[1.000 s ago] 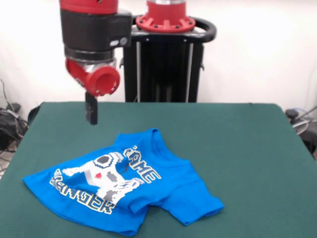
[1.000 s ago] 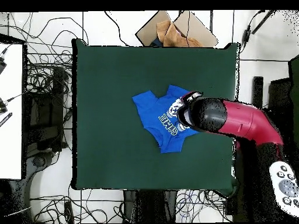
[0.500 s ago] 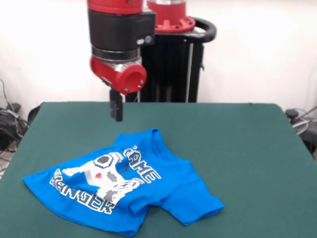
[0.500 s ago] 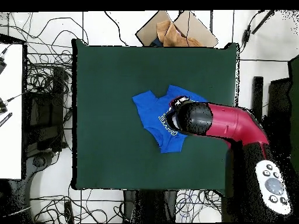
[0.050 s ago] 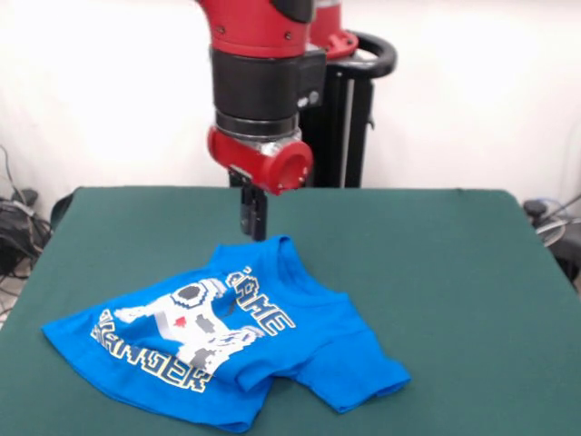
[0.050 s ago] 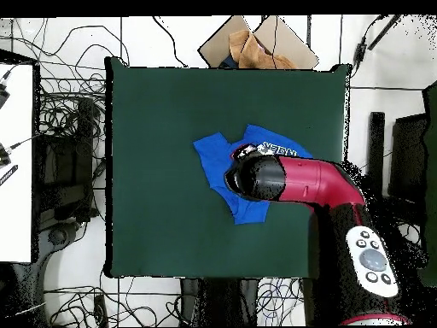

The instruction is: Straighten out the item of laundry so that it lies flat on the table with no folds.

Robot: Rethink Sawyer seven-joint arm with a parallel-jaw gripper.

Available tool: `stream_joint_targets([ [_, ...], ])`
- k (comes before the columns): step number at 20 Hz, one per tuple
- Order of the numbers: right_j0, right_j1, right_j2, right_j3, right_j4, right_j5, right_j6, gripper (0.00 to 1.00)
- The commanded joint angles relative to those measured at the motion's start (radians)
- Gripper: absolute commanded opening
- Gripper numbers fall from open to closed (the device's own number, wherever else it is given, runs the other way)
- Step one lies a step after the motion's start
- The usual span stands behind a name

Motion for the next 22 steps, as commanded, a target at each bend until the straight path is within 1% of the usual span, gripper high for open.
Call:
stream_joint_targets([
  [1, 0.112, 0.046, -0.085, 0.043, -0.092, -0.013, 0.070, 0.00],
  [2, 0.140, 0.052, -0.115, 0.023, -0.108, 0.003, 0.086, 0.00],
  [4, 0.167, 0.068, -0.150, -0.012, -0.125, 0.029, 0.092, 0.00],
  [6, 0.165, 0.079, -0.159, -0.023, -0.123, 0.036, 0.072, 0.00],
  [10, 0.139, 0.067, -0.140, 0.012, -0.099, 0.037, 0.024, 0.00],
  [13, 0.160, 0.072, -0.170, 0.003, -0.116, 0.046, 0.029, 0.00],
  [17, 0.168, 0.100, -0.220, -0.038, -0.151, 0.049, 0.032, 0.00],
  [20, 0.146, 0.104, -0.233, -0.039, -0.157, 0.036, 0.014, 0.00],
  [22, 0.126, 0.103, -0.223, -0.020, -0.150, 0.015, -0.003, 0.00],
])
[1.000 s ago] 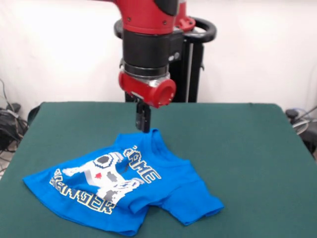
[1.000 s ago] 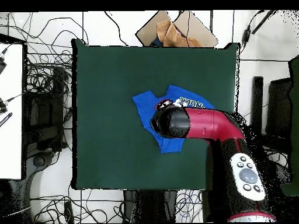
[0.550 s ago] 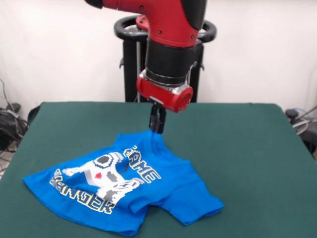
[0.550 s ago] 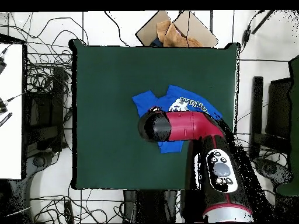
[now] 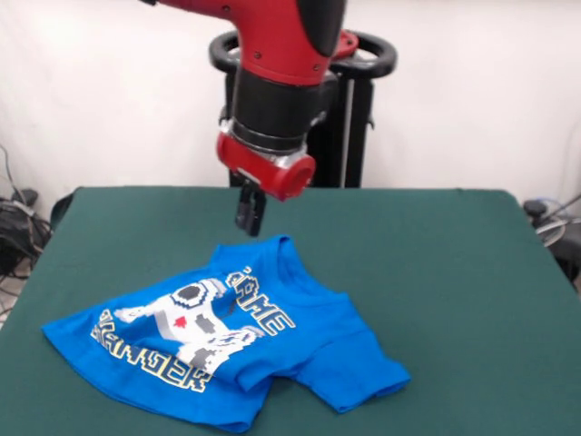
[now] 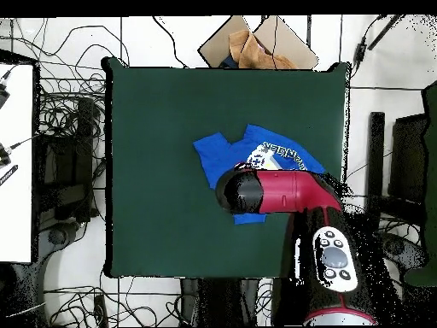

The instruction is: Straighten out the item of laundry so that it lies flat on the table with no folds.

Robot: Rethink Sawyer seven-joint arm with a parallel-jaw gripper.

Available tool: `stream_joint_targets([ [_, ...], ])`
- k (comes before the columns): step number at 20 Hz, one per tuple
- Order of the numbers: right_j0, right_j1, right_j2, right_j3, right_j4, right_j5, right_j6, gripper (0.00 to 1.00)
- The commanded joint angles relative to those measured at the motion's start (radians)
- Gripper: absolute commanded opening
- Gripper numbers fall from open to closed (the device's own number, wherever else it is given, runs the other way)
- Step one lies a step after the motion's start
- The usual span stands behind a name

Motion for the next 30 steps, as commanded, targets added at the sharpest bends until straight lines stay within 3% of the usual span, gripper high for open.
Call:
stream_joint_targets([
  [1, -0.031, 0.060, -0.029, -0.003, -0.043, 0.019, -0.015, 0.00],
  [9, -0.150, 0.061, 0.130, 0.143, 0.011, -0.089, -0.079, 0.00],
  [19, -0.245, 0.071, 0.222, 0.249, -0.030, -0.190, -0.089, 0.00],
  [26, -0.245, 0.086, 0.260, 0.247, -0.016, -0.232, -0.051, 0.00],
  [30, -0.214, 0.098, 0.230, 0.225, -0.034, -0.244, -0.030, 0.00],
])
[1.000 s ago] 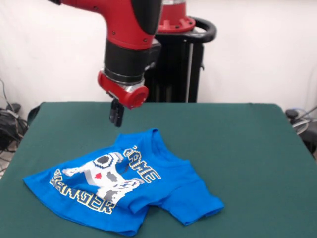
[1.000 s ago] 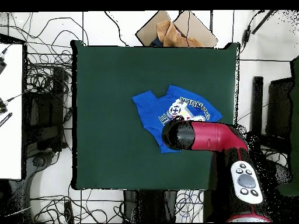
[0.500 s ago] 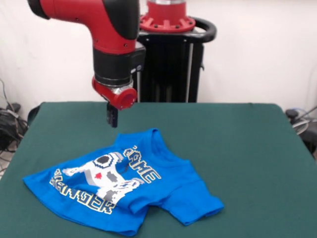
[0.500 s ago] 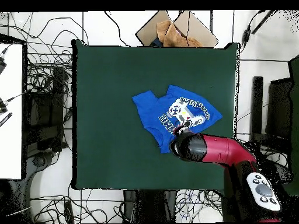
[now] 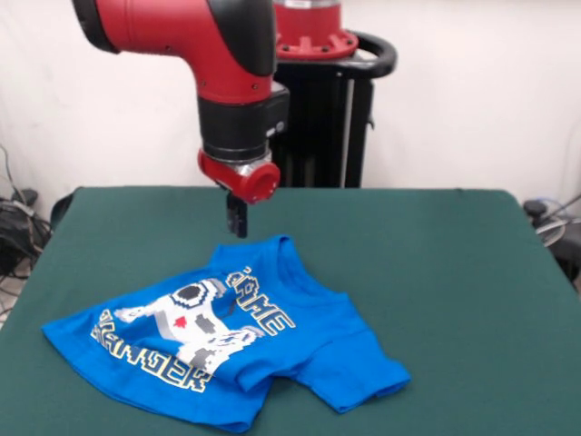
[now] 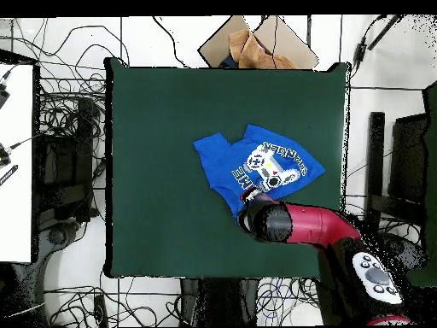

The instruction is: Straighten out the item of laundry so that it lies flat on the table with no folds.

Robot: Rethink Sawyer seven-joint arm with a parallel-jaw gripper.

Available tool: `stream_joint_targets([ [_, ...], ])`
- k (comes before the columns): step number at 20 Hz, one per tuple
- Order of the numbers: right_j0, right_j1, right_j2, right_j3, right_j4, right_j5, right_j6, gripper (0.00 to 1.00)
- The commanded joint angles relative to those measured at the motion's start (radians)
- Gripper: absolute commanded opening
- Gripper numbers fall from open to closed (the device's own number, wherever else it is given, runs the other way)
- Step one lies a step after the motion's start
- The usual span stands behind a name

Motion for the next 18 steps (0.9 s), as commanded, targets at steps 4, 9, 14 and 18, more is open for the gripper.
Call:
stream_joint_targets([
  [4, 0.144, 0.085, -0.042, -0.058, -0.085, -0.069, 0.030, 0.00],
  [9, 0.192, 0.148, -0.144, -0.132, -0.153, -0.091, 0.038, 0.00],
  [14, 0.245, 0.171, -0.215, -0.151, -0.169, -0.095, 0.073, 0.00],
  [18, 0.307, 0.193, -0.284, -0.187, -0.164, -0.089, 0.107, 0.00],
])
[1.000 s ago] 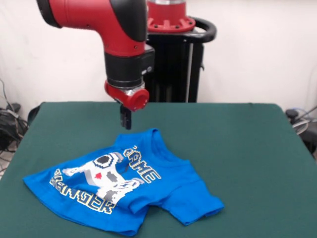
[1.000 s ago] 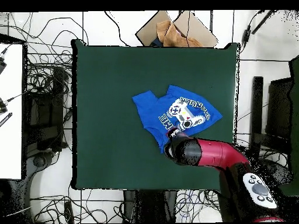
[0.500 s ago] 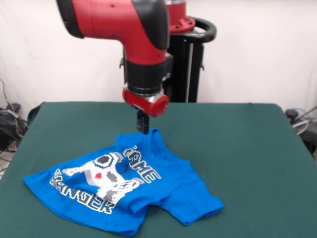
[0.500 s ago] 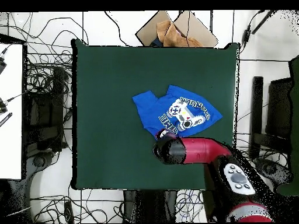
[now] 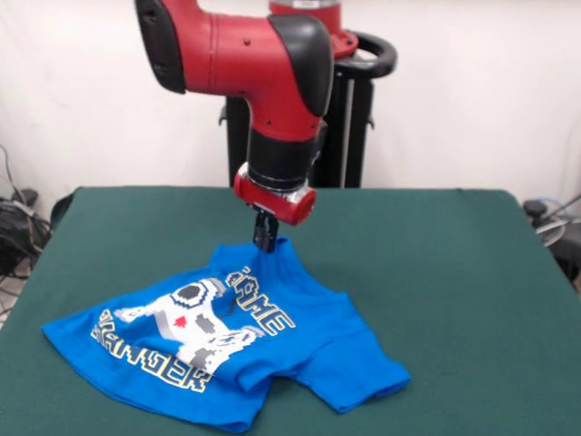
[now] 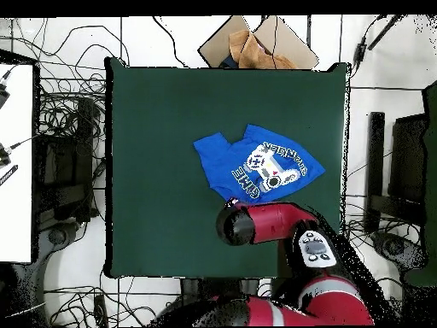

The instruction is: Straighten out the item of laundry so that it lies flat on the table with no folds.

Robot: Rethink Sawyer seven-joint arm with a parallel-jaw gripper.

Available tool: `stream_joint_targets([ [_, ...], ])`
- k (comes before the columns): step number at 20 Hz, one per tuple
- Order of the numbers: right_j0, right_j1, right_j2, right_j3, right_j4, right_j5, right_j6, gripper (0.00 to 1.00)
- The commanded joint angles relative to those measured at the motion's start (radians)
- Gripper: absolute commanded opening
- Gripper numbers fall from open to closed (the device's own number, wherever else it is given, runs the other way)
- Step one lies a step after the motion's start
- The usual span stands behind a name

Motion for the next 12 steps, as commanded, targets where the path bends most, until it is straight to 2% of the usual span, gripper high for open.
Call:
stream_joint_targets([
  [1, 0.063, 0.053, -0.113, -0.112, -0.036, -0.029, 0.097, 0.00],
  [7, 0.018, 0.020, -0.068, -0.087, -0.001, 0.005, 0.033, 0.00],
  [12, 0.016, 0.037, -0.062, -0.095, 0.000, -0.020, 0.042, 0.00],
])
